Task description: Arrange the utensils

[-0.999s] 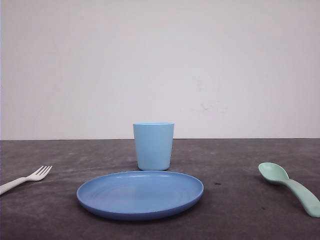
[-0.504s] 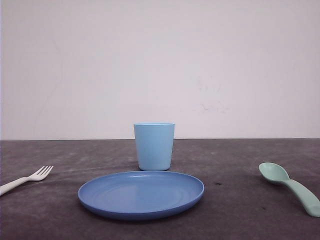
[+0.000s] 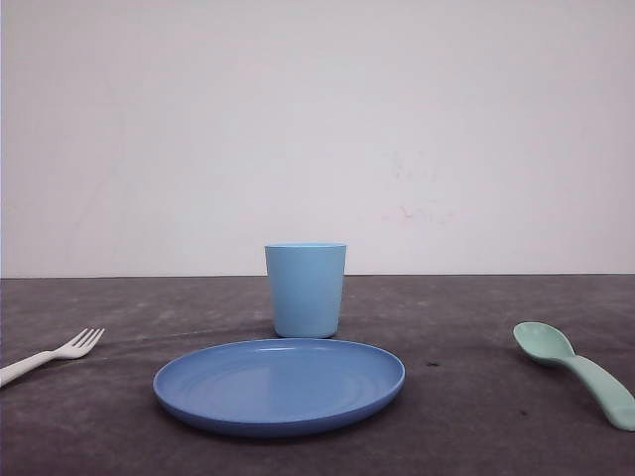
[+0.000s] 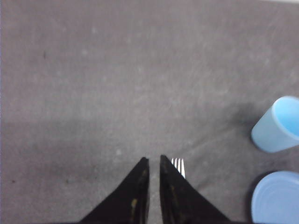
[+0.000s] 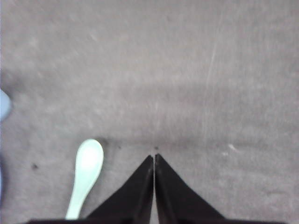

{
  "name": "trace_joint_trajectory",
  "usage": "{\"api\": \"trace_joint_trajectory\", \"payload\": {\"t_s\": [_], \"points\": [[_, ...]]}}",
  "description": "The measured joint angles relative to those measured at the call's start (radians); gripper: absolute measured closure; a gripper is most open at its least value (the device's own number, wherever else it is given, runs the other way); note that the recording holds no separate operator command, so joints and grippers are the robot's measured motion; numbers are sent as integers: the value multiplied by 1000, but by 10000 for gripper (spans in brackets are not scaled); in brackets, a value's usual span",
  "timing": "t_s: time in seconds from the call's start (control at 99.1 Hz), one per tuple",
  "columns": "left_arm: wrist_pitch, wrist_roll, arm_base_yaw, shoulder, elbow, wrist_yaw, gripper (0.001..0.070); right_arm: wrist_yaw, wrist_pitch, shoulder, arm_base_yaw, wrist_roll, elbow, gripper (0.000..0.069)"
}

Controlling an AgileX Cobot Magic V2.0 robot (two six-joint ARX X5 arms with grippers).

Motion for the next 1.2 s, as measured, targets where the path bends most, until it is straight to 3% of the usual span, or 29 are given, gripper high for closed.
{"api": "trace_joint_trajectory", "payload": {"t_s": [0.343, 0.414, 0.484, 0.605, 0.696, 0.777, 0.908, 1.2], "points": [[3, 26, -19, 48, 0, -16, 694, 25, 0, 70, 0, -25, 0, 687], [4, 27, -19, 48, 0, -16, 654, 25, 0, 70, 0, -27, 0, 664], [4, 29, -19, 48, 0, -16, 536, 25, 0, 70, 0, -28, 0, 555], [4, 29, -19, 48, 0, -14, 309, 25, 0, 70, 0, -28, 0, 263], [4, 26, -19, 51, 0, -7, 244, 25, 0, 70, 0, -28, 0, 97], [4, 17, -27, 65, 0, 3, 195, 25, 0, 70, 0, -28, 0, 9], [0, 3, -67, 105, 0, 11, 120, 26, 0, 70, 1, -29, 0, 11], [35, -76, -205, 224, -112, 4, 113, 26, 0, 70, 1, -29, 0, 11]]}}
